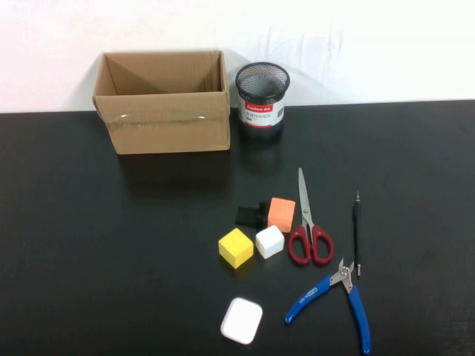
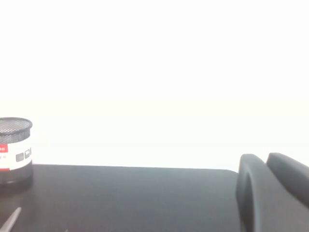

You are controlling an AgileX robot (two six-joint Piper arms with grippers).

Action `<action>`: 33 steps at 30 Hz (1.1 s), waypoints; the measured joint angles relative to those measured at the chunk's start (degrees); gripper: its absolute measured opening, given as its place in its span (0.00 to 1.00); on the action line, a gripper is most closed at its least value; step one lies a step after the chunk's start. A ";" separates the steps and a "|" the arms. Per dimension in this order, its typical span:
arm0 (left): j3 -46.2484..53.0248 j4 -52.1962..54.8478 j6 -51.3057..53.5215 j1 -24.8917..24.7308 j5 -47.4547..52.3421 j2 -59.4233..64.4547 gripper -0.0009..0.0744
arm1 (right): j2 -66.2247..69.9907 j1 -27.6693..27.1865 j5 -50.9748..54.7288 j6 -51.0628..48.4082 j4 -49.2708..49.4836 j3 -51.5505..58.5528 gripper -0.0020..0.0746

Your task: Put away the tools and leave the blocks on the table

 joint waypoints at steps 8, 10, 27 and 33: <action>0.00 0.00 0.00 0.00 0.00 0.00 0.02 | 0.00 0.00 -1.11 0.00 -0.10 0.00 0.01; 0.00 0.00 0.00 0.00 0.00 0.00 0.02 | 0.00 0.00 -2.92 0.12 0.03 0.00 0.01; 0.00 0.00 0.00 0.00 0.00 0.00 0.02 | -0.08 0.00 -28.11 3.50 8.26 -14.94 0.01; 0.00 0.00 0.00 0.00 0.00 0.00 0.02 | 4.58 0.00 -2.85 8.33 8.49 -30.95 0.01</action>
